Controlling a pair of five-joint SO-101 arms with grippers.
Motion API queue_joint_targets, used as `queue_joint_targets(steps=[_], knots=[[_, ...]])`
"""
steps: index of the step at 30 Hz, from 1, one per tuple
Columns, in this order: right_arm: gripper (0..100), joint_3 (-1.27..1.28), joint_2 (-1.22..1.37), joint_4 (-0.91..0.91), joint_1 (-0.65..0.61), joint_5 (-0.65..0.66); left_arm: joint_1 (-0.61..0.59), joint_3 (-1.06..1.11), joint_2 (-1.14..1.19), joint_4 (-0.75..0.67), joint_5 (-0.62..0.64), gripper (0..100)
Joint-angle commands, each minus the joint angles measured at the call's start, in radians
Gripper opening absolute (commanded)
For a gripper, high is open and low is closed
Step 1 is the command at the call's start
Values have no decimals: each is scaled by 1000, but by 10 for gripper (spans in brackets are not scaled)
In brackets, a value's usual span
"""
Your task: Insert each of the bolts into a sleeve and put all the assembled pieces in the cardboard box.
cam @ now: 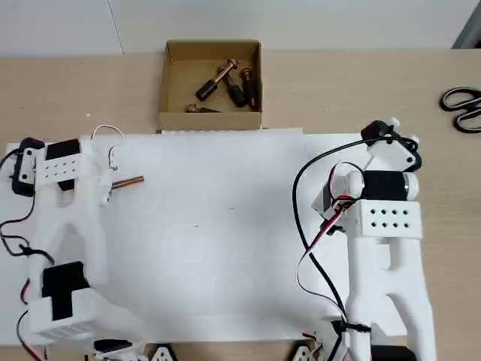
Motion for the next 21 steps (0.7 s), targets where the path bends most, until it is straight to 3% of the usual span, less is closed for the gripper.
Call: queue_joint_targets(steps=[1, 21], knots=[[2, -6, -22, -16, 10, 9, -6, -39, -8, -31, 6, 173], [2, 35, -31, -16, 10, 5, -15, -56, 103, -103, 8, 141]])
